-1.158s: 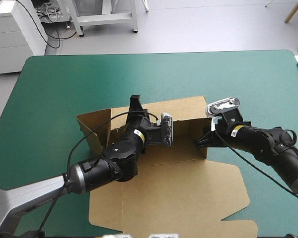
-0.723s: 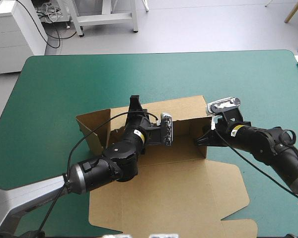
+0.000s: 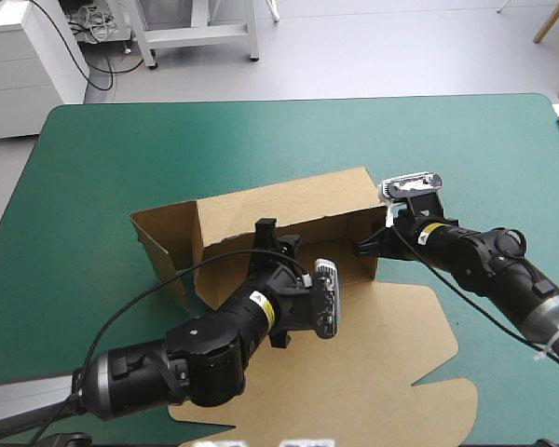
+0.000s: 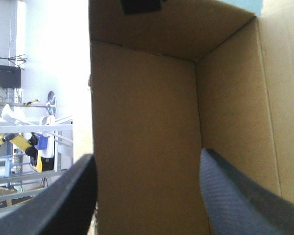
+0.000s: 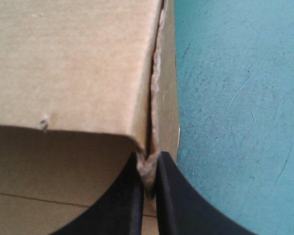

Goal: Fold the box

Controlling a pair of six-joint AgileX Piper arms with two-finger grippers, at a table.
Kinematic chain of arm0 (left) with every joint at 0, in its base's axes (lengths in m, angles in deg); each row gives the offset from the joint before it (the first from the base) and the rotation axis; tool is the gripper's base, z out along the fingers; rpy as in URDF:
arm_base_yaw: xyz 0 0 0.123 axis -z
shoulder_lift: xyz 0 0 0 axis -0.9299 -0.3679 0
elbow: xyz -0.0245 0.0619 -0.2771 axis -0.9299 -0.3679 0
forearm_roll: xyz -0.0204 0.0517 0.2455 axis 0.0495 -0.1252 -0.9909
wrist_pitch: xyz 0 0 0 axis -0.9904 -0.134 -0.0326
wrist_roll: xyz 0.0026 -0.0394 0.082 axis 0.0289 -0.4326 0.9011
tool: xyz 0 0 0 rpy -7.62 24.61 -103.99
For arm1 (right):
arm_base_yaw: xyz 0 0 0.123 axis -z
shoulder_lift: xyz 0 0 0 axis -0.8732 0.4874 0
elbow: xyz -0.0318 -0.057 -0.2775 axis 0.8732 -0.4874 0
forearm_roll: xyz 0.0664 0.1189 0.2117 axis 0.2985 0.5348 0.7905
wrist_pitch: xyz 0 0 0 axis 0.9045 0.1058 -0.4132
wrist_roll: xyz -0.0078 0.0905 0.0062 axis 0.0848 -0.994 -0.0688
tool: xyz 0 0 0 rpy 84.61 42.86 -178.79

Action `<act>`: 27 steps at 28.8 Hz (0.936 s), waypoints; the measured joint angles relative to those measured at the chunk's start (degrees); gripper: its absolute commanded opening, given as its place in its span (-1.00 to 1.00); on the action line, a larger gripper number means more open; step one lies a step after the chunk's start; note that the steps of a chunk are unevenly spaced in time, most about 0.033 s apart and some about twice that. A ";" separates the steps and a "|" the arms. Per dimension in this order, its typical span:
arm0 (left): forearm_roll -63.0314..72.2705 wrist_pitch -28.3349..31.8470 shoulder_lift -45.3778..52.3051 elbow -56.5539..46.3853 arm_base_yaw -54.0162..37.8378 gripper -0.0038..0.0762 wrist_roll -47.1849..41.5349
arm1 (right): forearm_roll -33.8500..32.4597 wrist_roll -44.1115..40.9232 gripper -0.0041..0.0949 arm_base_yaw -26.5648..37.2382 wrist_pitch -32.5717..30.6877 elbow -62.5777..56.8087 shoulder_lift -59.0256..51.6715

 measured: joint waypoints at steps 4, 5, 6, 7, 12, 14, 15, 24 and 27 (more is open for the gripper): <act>-0.19 -0.21 1.93 0.15 0.95 0.15 0.00 | -1.65 -1.49 -0.96 -0.05 -5.70 3.30 0.17; -0.19 -0.22 2.02 0.50 0.58 0.15 0.00 | -2.23 -2.04 -0.96 -0.02 -7.25 4.20 0.17; 0.14 -0.33 2.06 1.09 0.15 0.15 0.07 | -2.94 -2.63 -0.96 -0.07 -8.72 4.92 0.17; 0.76 -0.39 2.06 2.33 -0.84 0.15 0.58 | -3.66 -3.07 -0.96 -0.07 -9.83 5.83 0.17; 8.88 -0.39 2.06 9.83 -8.06 0.15 5.00 | -8.39 -7.55 -0.96 -0.09 -16.51 9.41 0.17; 15.69 -0.57 2.06 13.55 -13.12 0.15 8.90 | -9.92 -8.81 -0.96 -0.09 -18.82 10.42 0.17; 19.86 -0.83 2.06 14.95 -15.47 0.14 10.82 | -10.53 -9.08 -0.96 -0.09 -19.67 10.69 0.17; 58.95 -6.59 2.09 20.02 -46.09 -0.40 30.36 | -10.53 -9.07 -0.96 5.52 -27.90 17.30 4.08; 67.33 -7.24 2.66 19.36 -53.27 -0.68 34.09 | -10.53 -8.16 -0.96 7.20 -30.61 20.57 8.09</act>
